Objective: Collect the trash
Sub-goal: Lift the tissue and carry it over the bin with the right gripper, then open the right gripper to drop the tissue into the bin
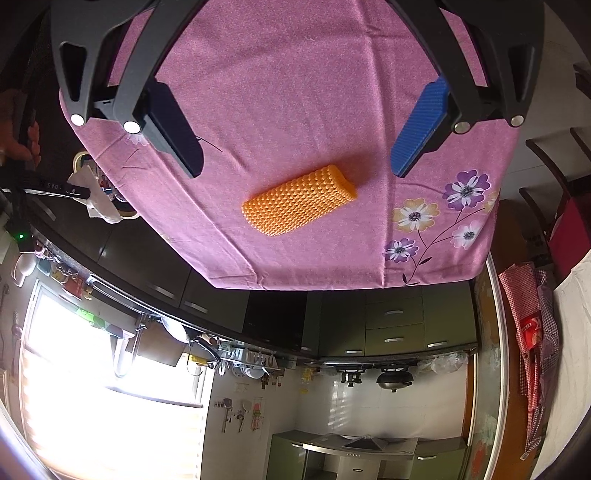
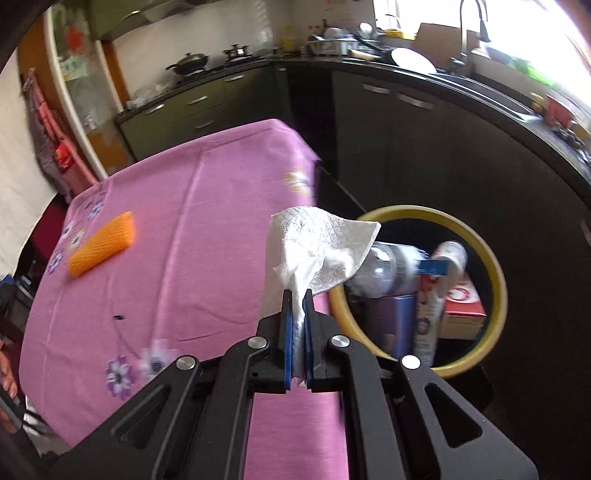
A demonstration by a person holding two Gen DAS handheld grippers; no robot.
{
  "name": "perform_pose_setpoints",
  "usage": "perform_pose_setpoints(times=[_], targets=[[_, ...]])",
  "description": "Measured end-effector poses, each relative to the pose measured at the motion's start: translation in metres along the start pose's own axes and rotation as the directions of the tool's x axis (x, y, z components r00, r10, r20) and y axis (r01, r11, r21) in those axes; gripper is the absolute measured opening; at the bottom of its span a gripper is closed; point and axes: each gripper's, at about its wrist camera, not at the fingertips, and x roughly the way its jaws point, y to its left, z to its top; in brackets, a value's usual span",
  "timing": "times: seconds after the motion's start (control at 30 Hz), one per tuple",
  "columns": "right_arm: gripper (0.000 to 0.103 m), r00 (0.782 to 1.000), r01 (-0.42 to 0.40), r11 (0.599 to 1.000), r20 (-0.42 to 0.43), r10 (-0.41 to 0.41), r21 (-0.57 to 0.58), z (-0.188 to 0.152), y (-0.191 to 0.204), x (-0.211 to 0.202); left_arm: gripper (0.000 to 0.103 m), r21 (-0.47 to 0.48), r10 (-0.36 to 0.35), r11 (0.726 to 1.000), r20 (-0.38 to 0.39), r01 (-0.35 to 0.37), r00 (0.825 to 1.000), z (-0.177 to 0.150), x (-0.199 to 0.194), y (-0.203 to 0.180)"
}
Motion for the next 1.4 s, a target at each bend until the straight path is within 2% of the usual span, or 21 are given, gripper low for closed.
perform_pose_setpoints(times=[0.17, 0.3, 0.4, 0.47, 0.53, 0.6, 0.67, 0.83, 1.03, 1.23, 1.37, 1.4], targets=[[0.006, 0.991, 0.123, 0.990, -0.053, -0.119, 0.075, 0.001, -0.061, 0.030, 0.096, 0.014, 0.000, 1.000, -0.004, 0.000, 1.000, 0.001, 0.002, -0.007], [0.006, 0.984, 0.162, 0.981, -0.085, -0.153, 0.108, -0.006, -0.082, 0.048, 0.096, 0.023, 0.005, 1.000, -0.009, -0.004, 1.000, 0.002, 0.004, -0.009], [0.017, 0.984, 0.163, 0.978, -0.093, -0.151, 0.129, -0.011, -0.089, 0.054, 0.096, 0.026, 0.003, 1.000, -0.013, -0.002, 1.000, 0.003, 0.007, -0.010], [0.033, 0.983, 0.177, 0.974, -0.084, -0.166, 0.140, -0.014, -0.095, 0.053, 0.096, 0.032, 0.002, 0.999, -0.015, -0.002, 1.000, 0.003, 0.008, -0.012], [0.035, 0.984, 0.173, 0.972, -0.068, -0.164, 0.159, -0.014, -0.099, 0.047, 0.096, 0.039, 0.001, 0.999, -0.015, -0.001, 1.000, 0.003, 0.009, -0.014], [0.036, 0.985, 0.170, 0.970, -0.049, -0.163, 0.175, -0.014, -0.099, 0.039, 0.096, 0.046, 0.001, 0.999, -0.016, 0.000, 1.000, 0.002, 0.010, -0.015], [0.042, 0.985, 0.173, 0.968, -0.032, -0.171, 0.182, -0.013, -0.099, 0.030, 0.096, 0.048, -0.005, 0.999, -0.018, 0.006, 1.000, 0.002, 0.011, -0.016], [0.043, 0.987, 0.152, 0.968, 0.014, -0.158, 0.200, -0.011, -0.090, 0.008, 0.096, 0.054, -0.028, 0.998, -0.017, 0.029, 0.999, 0.002, 0.015, -0.016], [0.050, 0.991, 0.115, 0.979, 0.047, -0.124, 0.169, -0.011, -0.069, -0.009, 0.096, 0.101, -0.046, 0.994, -0.023, 0.048, 0.999, 0.010, 0.027, -0.015], [0.052, 0.994, 0.091, 0.985, 0.043, -0.098, 0.147, -0.012, -0.049, -0.010, 0.096, 0.187, -0.104, 0.975, -0.076, 0.117, 0.992, 0.030, 0.057, -0.009], [0.052, 0.996, 0.078, 0.988, 0.027, -0.082, 0.131, -0.014, -0.036, -0.006, 0.096, 0.235, -0.187, 0.948, -0.136, 0.215, 0.973, 0.038, 0.087, -0.002], [0.052, 0.997, 0.076, 0.989, 0.024, -0.080, 0.127, -0.014, -0.034, -0.005, 0.096, 0.246, -0.224, 0.934, -0.165, 0.260, 0.961, 0.039, 0.096, 0.000]])
